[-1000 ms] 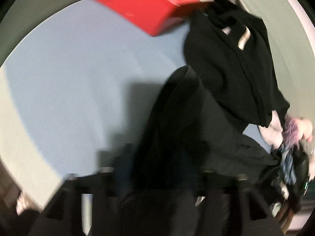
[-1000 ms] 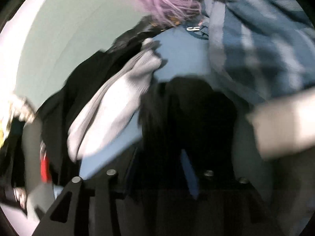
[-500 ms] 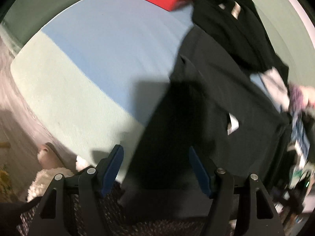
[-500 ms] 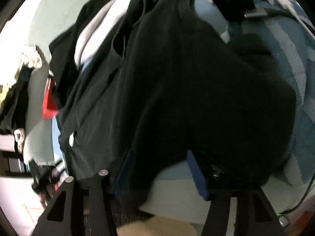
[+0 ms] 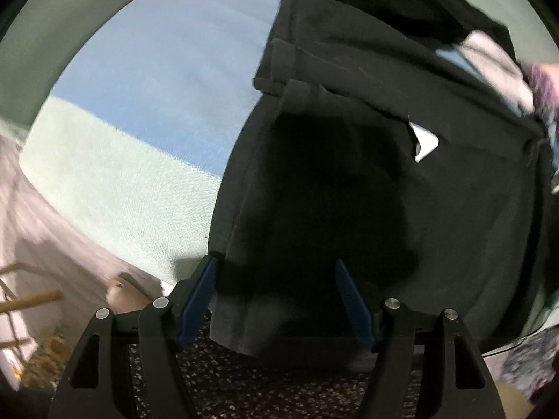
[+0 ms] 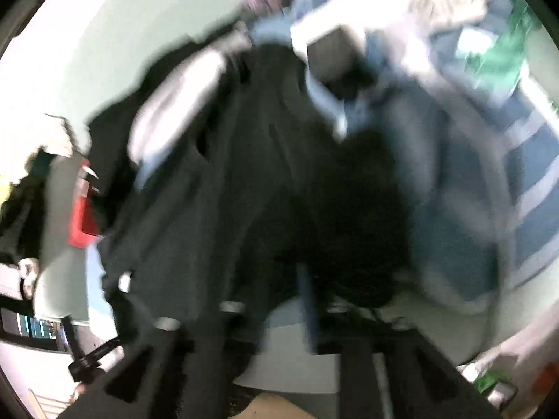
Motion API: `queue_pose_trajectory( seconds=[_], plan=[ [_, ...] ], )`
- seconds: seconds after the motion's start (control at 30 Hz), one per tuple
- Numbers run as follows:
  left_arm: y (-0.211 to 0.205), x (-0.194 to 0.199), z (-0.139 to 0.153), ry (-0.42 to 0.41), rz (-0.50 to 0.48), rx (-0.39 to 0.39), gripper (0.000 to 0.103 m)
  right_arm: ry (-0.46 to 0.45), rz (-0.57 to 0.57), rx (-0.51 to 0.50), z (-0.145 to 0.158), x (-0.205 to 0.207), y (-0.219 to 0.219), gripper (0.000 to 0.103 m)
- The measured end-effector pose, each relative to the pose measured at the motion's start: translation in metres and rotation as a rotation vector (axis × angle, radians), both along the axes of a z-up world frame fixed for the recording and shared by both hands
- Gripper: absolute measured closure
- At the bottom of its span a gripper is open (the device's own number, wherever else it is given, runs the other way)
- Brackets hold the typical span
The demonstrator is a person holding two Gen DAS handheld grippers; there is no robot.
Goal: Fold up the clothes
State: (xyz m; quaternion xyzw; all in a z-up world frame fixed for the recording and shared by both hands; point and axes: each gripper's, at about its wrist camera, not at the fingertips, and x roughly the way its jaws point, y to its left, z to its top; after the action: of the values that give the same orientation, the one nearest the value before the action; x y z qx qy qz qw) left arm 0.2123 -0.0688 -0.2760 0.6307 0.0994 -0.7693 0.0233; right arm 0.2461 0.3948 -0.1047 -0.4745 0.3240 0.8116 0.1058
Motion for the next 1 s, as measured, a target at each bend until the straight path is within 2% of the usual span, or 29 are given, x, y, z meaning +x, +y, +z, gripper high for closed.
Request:
queue_pose_trajectory(
  seconds=[0.1,0.27,0.4,0.43,0.5,0.6,0.7,0.73,0.8,0.83,0.9,1.0],
  plan=[
    [-0.017,0.002,0.0,0.005,0.047,0.088,0.031,0.015,-0.014,0.074,0.015,0.006,0.011,0.058],
    [-0.037,0.008,0.003,0.013,0.08,0.177,0.031,-0.111,-0.031,0.092,-0.006,-0.008,0.019,0.058],
    [-0.048,0.02,0.033,0.089,0.103,0.268,0.031,-0.153,-0.034,0.11,-0.009,-0.007,0.019,0.055],
    [-0.047,0.021,0.038,0.093,0.09,0.279,0.031,-0.164,-0.036,0.116,-0.009,-0.006,0.018,0.055],
    [-0.043,0.023,0.046,0.089,0.057,0.294,0.031,-0.175,-0.027,0.122,-0.01,-0.003,0.015,0.049],
    [0.011,0.0,0.034,0.055,0.007,0.304,0.031,-0.201,-0.022,0.121,-0.021,-0.004,0.012,0.049],
    [0.027,0.005,0.015,-0.003,-0.014,0.335,0.031,-0.164,-0.067,0.114,-0.03,-0.005,0.019,0.069],
    [0.066,-0.019,0.009,-0.026,-0.014,0.326,0.031,-0.163,-0.08,0.121,-0.031,-0.004,0.02,0.082],
    [0.072,-0.02,-0.004,-0.06,-0.017,0.308,0.031,-0.131,-0.068,0.11,-0.025,0.001,0.02,0.089],
    [0.072,-0.019,-0.013,-0.09,-0.012,0.284,0.031,-0.104,-0.049,0.098,-0.018,0.005,0.018,0.096],
    [0.068,-0.017,-0.016,-0.084,0.001,0.295,0.031,-0.029,-0.014,0.081,0.006,0.015,0.016,0.096],
    [0.061,-0.016,-0.017,-0.092,0.019,0.328,0.031,-0.012,-0.039,0.173,0.034,0.032,0.021,0.096]
  ],
)
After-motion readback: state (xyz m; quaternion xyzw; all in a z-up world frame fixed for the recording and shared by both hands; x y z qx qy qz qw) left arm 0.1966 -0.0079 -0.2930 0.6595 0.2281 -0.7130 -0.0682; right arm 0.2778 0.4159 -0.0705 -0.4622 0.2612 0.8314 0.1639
